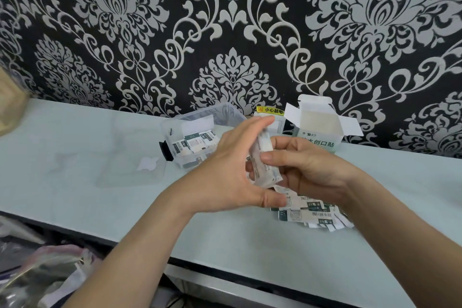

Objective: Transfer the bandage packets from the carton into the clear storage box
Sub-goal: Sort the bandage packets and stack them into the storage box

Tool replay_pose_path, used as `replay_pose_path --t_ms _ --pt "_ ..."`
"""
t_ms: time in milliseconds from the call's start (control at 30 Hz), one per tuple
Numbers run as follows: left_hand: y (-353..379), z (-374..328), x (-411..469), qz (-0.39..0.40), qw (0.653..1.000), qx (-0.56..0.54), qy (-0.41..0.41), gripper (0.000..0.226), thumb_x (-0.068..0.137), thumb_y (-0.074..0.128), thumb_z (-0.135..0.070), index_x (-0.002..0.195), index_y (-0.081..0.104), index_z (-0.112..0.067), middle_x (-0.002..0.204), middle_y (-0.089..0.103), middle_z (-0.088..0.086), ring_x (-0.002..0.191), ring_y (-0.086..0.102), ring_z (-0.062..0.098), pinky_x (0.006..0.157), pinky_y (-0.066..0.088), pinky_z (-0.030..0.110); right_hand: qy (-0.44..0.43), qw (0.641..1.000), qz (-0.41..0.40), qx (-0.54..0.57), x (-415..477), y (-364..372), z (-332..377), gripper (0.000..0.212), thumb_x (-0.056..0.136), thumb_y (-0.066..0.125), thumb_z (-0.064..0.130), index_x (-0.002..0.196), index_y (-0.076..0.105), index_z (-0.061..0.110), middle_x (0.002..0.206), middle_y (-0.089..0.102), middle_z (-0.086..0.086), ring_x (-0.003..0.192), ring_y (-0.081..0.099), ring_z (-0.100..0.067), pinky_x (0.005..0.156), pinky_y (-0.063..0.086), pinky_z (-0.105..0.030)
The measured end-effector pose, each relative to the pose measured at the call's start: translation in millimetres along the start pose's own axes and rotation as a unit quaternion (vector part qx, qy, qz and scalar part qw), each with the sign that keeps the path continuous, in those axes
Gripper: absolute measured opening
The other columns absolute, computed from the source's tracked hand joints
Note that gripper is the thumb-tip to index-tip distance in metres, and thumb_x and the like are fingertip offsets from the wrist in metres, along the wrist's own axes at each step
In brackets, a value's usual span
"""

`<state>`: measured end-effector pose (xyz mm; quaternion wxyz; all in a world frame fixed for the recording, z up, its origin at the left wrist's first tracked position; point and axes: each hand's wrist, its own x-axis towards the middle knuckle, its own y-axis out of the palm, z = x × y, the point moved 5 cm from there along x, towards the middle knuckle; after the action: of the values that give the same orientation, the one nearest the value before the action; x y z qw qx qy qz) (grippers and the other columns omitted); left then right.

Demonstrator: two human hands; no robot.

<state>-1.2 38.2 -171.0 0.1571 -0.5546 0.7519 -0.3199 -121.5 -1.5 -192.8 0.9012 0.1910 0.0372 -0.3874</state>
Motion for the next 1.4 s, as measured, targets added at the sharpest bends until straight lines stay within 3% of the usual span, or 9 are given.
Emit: replay_pose_path --t_ms 300,433,533,700,800,1033,1133,1267,1400 --pt "-19.4 3.6 -1.1 -0.062 0.998 -0.013 0.024 0.107 0.060 0.087 -0.046 0.145 0.022 -0.048 0.144 0.031 -0.021 0.135 0.029 -0.005 0.108 0.031 0.017 0.019 0.999 0.043 0.003 16.3 10.5 11.6 0.062 0.067 0.082 0.013 0.118 0.055 -0.009 0.093 0.070 -0.021 0.080 0.071 -0.024 0.063 0.058 -0.030" --pt "-64.7 27.1 -3.4 -0.189 0.979 -0.077 -0.008 0.077 0.074 0.075 -0.048 0.141 0.039 -0.039 0.141 0.047 -0.017 0.129 0.041 -0.007 0.109 0.034 0.024 -0.002 0.986 -0.063 -0.156 25.3 16.7 47.3 0.029 0.076 0.074 0.001 0.100 0.057 0.004 0.080 0.072 -0.015 0.056 0.065 -0.012 0.052 0.051 -0.017" --pt "-91.9 56.5 -2.4 -0.273 0.951 0.112 -0.096 0.030 0.090 0.058 -0.017 0.116 0.068 -0.028 0.116 0.068 -0.012 0.109 0.060 0.007 0.100 0.046 0.034 -0.043 0.902 -0.123 -0.413 49.7 25.5 79.2 0.022 0.076 0.079 0.010 0.082 0.058 0.009 0.062 0.068 0.000 0.053 0.061 -0.010 0.060 0.052 -0.024" --pt "-74.6 79.5 8.3 -0.106 0.938 0.285 -0.164 0.039 0.084 0.048 -0.012 0.105 0.071 -0.035 0.109 0.069 -0.006 0.104 0.060 0.020 0.087 0.050 0.031 -0.001 0.653 -0.110 -0.750 117.0 47.2 74.0 0.020 0.075 0.073 0.017 0.086 0.058 0.011 0.080 0.062 -0.003 0.073 0.060 -0.021 0.062 0.049 -0.029" --pt "-73.2 81.6 8.2 -0.087 0.938 0.298 -0.154 0.041 0.081 0.045 -0.013 0.103 0.071 -0.036 0.111 0.069 -0.006 0.104 0.060 0.022 0.086 0.051 0.035 0.014 0.566 -0.087 -0.820 139.0 50.5 53.7 0.023 0.080 0.072 0.015 0.094 0.054 0.011 0.087 0.060 -0.002 0.084 0.059 -0.022 0.072 0.050 -0.031" --pt "-74.0 78.1 -4.1 -0.034 0.948 0.277 -0.152 0.046 0.082 0.044 -0.010 0.110 0.070 -0.035 0.114 0.066 -0.005 0.093 0.056 0.014 0.081 0.046 0.023 0.055 0.457 -0.061 -0.885 153.6 64.1 30.4 0.021 0.084 0.070 0.012 0.098 0.055 0.013 0.091 0.052 -0.003 0.083 0.048 -0.024 0.068 0.045 -0.030" --pt "-67.9 84.6 4.1 0.002 0.942 0.297 -0.158 0.052 0.083 0.042 -0.009 0.124 0.063 -0.032 0.125 0.063 0.000 0.111 0.057 0.023 0.091 0.049 0.034 0.083 0.448 -0.051 -0.889 158.1 69.3 25.4 0.028 0.084 0.070 0.012 0.110 0.060 0.011 0.097 0.049 -0.005 0.090 0.048 -0.025 0.069 0.042 -0.030" --pt "-59.8 92.2 17.3 0.057 0.922 0.338 -0.180 0.047 0.083 0.040 -0.011 0.120 0.063 -0.029 0.114 0.064 -0.001 0.096 0.058 0.023 0.075 0.050 0.033 0.066 0.444 -0.030 -0.893 163.2 70.2 18.6 0.028 0.088 0.062 0.011 0.116 0.062 0.009 0.122 0.055 -0.008 0.116 0.052 -0.028 0.078 0.048 -0.033" --pt "-56.8 96.0 19.3 0.093 0.909 0.358 -0.191 0.046 0.086 0.038 -0.014 0.120 0.063 -0.033 0.112 0.063 -0.003 0.092 0.055 0.020 0.066 0.038 0.030 0.076 0.450 -0.006 -0.890 168.0 67.8 8.2 0.027 0.086 0.061 0.007 0.113 0.062 0.007 0.121 0.057 -0.011 0.110 0.057 -0.031 0.083 0.055 -0.042"
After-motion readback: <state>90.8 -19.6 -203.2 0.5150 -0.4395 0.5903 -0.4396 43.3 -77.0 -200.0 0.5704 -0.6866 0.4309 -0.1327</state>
